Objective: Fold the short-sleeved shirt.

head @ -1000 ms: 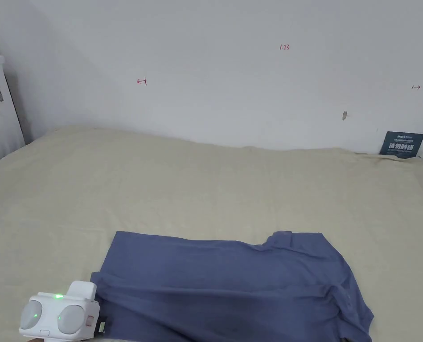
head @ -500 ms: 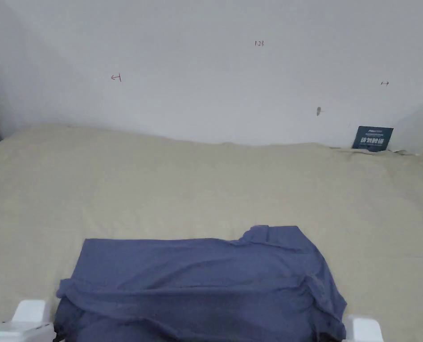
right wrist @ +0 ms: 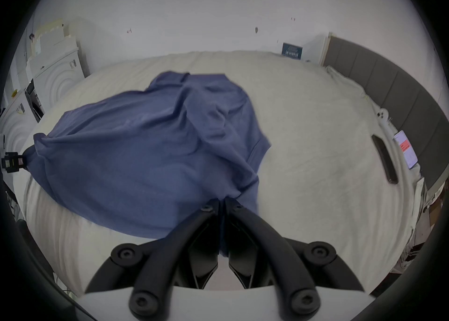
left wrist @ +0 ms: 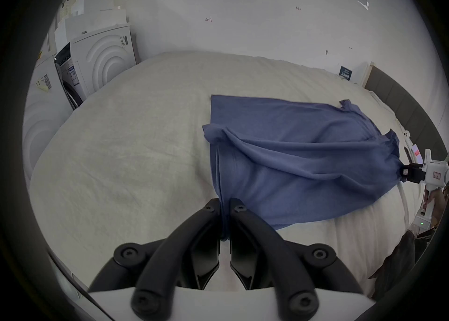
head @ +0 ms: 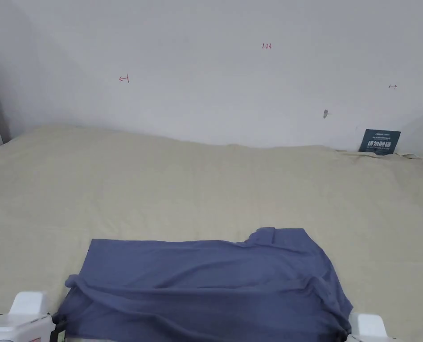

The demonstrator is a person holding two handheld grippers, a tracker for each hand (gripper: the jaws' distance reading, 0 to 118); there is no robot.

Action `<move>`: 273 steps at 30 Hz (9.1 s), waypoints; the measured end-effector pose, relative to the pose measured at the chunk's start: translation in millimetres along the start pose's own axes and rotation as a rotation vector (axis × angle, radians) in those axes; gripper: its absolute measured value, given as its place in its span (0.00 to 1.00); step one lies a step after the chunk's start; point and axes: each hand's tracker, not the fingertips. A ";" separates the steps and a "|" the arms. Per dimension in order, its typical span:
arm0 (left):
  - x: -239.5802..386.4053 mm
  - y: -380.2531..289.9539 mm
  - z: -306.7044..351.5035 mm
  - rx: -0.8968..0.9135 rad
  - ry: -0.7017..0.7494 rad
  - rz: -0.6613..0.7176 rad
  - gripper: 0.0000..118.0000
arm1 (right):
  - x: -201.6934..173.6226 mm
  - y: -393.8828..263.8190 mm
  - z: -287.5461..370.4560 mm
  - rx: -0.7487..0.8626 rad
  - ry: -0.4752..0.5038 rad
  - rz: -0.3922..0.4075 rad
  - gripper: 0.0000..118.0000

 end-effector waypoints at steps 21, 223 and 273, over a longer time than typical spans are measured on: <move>-28.4 -103.3 35.1 -0.151 0.055 0.076 0.02 | -29.3 -96.2 79.7 -0.143 -0.106 0.110 0.02; 53.2 -28.3 51.4 0.549 0.042 -0.062 0.00 | -116.1 12.6 103.5 0.510 -0.022 0.024 0.00; -40.6 -59.2 18.0 -0.200 -0.213 0.018 0.02 | -129.8 -6.0 94.2 0.421 0.058 0.057 0.00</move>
